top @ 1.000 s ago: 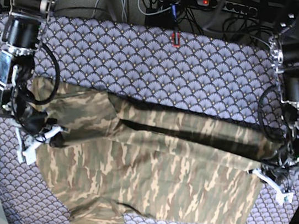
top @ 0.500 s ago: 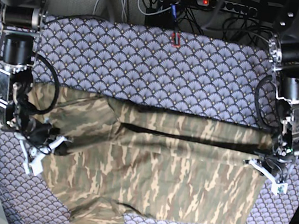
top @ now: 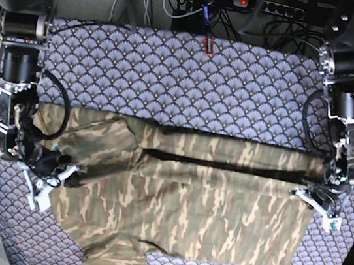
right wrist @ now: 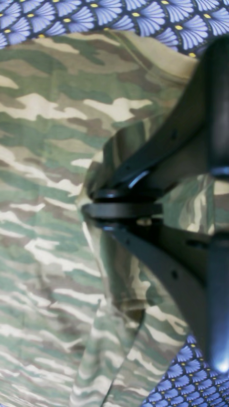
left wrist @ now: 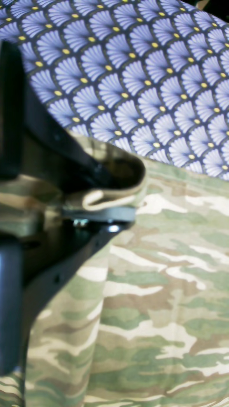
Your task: Fold the T-shirt properly
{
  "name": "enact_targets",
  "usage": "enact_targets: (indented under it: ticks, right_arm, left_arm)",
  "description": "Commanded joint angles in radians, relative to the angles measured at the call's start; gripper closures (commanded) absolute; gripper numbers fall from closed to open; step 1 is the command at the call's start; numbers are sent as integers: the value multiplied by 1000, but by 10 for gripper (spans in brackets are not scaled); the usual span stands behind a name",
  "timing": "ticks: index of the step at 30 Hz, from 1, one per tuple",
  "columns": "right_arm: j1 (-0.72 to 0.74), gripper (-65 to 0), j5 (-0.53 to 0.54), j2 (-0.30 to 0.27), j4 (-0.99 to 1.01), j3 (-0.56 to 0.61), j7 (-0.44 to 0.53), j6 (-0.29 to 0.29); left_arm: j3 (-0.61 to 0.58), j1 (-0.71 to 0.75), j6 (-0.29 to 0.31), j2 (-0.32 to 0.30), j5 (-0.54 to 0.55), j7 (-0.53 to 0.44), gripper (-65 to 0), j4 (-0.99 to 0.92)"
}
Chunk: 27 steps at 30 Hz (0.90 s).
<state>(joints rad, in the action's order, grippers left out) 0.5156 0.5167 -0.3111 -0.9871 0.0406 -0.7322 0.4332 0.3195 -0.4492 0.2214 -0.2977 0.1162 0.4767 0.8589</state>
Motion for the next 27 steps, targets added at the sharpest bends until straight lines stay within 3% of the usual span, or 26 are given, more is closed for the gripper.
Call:
enact_targets:
  ticks: [1,5,10,12,16,21,27]
  right_arm:
    - [31,0,15,-13,-16,-5,23,-1]
    - [31,-46,15,-13,-22,-5,13,0]
    - [27,-128,18,-13,-22,-5,13,5]
    - [25,-138,18,-13,-22,-6,13,6]
    - [22,-146,18,-16,-22,-6,12,6]
    - [-16,-146,23,-84,-25,-21,-25,6]
    - [-124,-146,23,-152,-25,-144,-25,6]
  left_arm:
    - [2,-30,0,-18,4,-23,-19,21]
    - [0,-27,0,-19,4,-17,-51,32]
    - [7,-24,0,-33,12,-23,-282,33]
    - [7,-24,0,-33,12,-23,-328,33]
    - [7,-21,0,-42,12,-17,-334,56]
    - [11,60,0,-51,12,29,-334,190]
    - [183,188,9,-44,13,57,-334,317]
